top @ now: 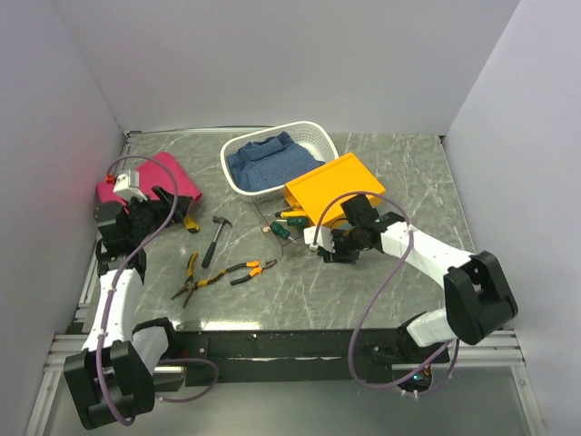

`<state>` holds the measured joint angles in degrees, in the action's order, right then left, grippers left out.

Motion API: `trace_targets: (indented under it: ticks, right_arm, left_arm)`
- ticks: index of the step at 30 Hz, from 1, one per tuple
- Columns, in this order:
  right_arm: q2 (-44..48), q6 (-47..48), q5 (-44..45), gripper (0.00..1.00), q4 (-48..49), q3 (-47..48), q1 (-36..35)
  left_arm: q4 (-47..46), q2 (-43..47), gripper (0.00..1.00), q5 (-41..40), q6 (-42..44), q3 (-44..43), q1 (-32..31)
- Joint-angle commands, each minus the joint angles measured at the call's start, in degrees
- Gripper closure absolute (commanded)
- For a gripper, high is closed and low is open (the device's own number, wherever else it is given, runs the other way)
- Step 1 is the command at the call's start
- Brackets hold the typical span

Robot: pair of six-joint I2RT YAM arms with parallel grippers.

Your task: Sort the tools into containers

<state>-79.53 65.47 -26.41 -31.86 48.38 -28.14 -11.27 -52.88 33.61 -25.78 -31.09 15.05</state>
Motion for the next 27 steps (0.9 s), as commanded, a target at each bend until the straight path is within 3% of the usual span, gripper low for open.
trace_targets:
  ticks: [1, 15, 24, 27]
  right_arm:
    - [-3.17, 2.82, 0.05, 0.50, 3.90, -0.13, 0.54]
    - [-8.54, 5.72, 4.53, 0.49, 5.40, -1.62, 0.54]
    - [-6.00, 6.68, 2.95, 0.53, 1.53, -3.55, -2.26]
    - [-5.11, 7.13, 4.53, 0.49, 4.24, -5.40, -3.67]
  left_arm:
    - [-0.07, -0.55, 0.16, 0.41, 0.38, -1.78, 0.95]
    - [0.72, -1.61, 0.16, 0.41, 0.64, -2.48, 1.74]
    - [-0.25, -0.82, 0.16, 0.58, -0.15, -1.34, 1.83]
    - [-0.60, -0.38, 0.16, 0.50, -0.50, -0.82, 1.74]
